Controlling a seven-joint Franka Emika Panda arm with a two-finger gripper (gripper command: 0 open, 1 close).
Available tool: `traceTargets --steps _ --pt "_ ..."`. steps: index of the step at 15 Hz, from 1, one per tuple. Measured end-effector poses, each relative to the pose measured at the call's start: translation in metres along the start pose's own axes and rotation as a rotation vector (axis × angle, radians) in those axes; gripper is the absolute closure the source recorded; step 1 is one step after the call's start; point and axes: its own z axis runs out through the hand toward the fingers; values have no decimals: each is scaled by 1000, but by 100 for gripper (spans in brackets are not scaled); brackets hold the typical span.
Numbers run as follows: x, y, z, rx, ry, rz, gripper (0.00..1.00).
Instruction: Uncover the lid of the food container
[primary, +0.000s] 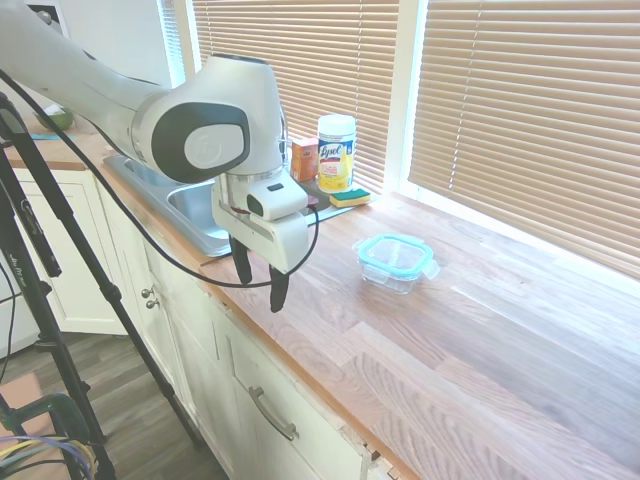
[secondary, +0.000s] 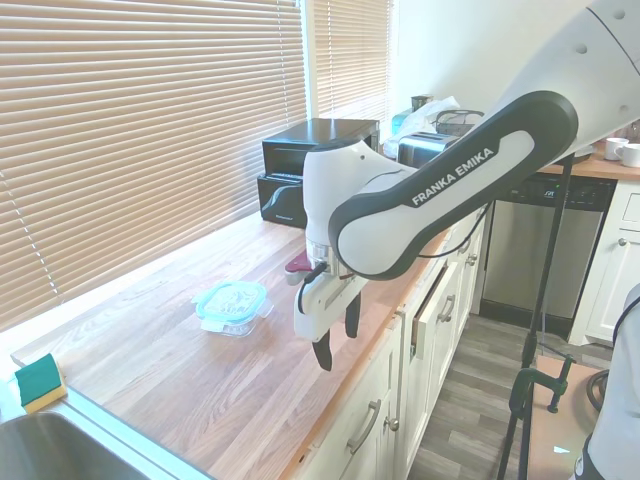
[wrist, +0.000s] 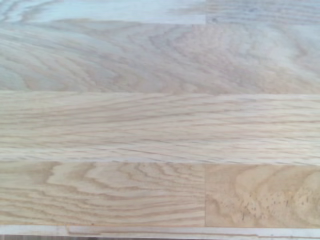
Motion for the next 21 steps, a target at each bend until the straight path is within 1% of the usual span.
traceTargets --steps 3,5,7,9,12,14,16,19,21 --pt "-1 -2 0 5 -4 -8 0" --pt "-4 -11 -5 21 24 -23 0" --pt "-8 -29 -9 35 74 -20 0" --pt "-9 -57 -9 26 129 -14 0" --pt "-2 -94 -11 18 195 -15 0" --pt "0 -118 -12 13 257 -24 0" --pt "3 -142 -9 -4 331 -34 0" --pt "11 -174 3 -44 440 -49 0" --pt "14 -191 12 -67 502 -58 0"
